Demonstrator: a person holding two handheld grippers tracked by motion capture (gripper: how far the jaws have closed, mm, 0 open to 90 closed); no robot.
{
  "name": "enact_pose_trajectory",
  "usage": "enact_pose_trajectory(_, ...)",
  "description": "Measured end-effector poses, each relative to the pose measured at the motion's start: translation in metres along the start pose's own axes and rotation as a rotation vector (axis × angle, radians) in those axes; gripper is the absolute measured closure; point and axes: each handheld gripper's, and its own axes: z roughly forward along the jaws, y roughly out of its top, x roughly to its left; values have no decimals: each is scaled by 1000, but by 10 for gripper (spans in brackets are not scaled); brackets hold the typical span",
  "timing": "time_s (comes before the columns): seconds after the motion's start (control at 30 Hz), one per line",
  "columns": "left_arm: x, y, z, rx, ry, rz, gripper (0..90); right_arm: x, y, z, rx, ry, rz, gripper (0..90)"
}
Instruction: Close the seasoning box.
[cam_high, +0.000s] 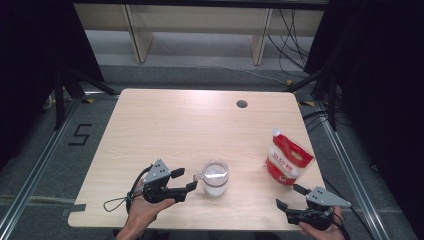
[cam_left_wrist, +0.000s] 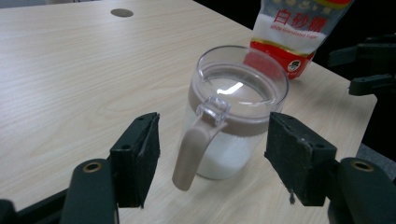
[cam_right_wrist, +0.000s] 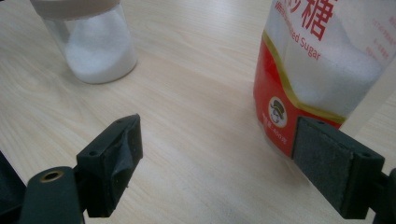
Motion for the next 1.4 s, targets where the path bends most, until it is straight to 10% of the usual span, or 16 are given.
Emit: enact_pose_trajectory(1.4,-11,-53,-7,97,68,18,217,6,-4,6,87,36,-5,161)
